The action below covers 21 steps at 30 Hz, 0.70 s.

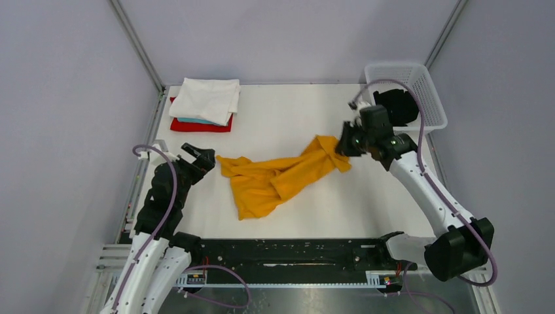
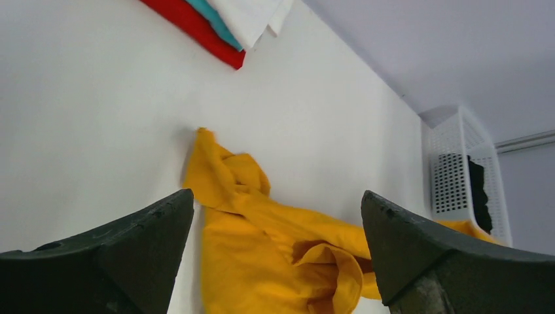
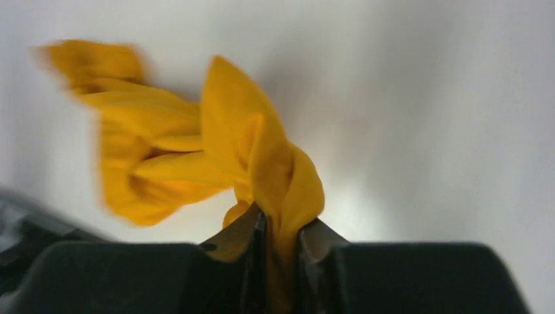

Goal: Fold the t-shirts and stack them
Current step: Move the tshirt to the center of the board, then flatten out the tshirt

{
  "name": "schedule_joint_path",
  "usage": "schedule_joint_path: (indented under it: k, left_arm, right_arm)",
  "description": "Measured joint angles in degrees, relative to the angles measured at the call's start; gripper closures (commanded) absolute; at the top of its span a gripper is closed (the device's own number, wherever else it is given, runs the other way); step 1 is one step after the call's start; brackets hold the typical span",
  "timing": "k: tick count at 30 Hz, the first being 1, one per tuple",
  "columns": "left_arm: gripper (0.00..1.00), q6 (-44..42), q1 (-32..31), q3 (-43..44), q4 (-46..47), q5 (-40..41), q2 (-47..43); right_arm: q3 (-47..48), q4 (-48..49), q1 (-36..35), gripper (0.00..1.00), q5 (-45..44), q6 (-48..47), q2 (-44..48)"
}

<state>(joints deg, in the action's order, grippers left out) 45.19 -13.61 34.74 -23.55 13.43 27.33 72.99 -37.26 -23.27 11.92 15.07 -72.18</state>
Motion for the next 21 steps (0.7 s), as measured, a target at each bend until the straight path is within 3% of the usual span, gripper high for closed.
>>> schedule_joint_path:
  k: [1,2,6,8,12,17,21]
  left_arm:
    - [0.01,0.37,0.00,0.00,-0.46,0.20,1.14]
    - [0.01,0.59,0.00,0.00,-0.70,0.31,2.38]
    - [0.01,1.20,0.00,0.07,-0.87,0.44,9.49]
    - [0.01,1.36,0.02,0.39,-1.03,0.55,14.45]
    - [0.01,1.29,1.42,1.44,1.05,-1.60,24.17]
    - [0.01,0.24,2.93,7.39,4.90,-7.54,39.74]
    - [0.01,-0.98,2.93,15.08,7.91,-12.33,52.98]
  right_arm:
    - [-7.19,0.52,3.19,0.23,-2.99,0.87,1.46]
    - [-11.78,0.57,6.23,0.03,-5.42,2.05,1.84]
    - [-20.06,-1.95,15.80,0.01,-18.47,4.98,1.44]
    - [-20.09,-2.25,16.20,0.01,-22.36,6.03,1.99]
    - [-21.05,0.22,14.51,0.01,-21.75,7.34,6.21]
    - [-23.32,3.65,0.96,0.01,-19.52,9.99,11.43]
    - [-24.79,10.34,-11.69,0.00,-17.20,14.67,8.17]
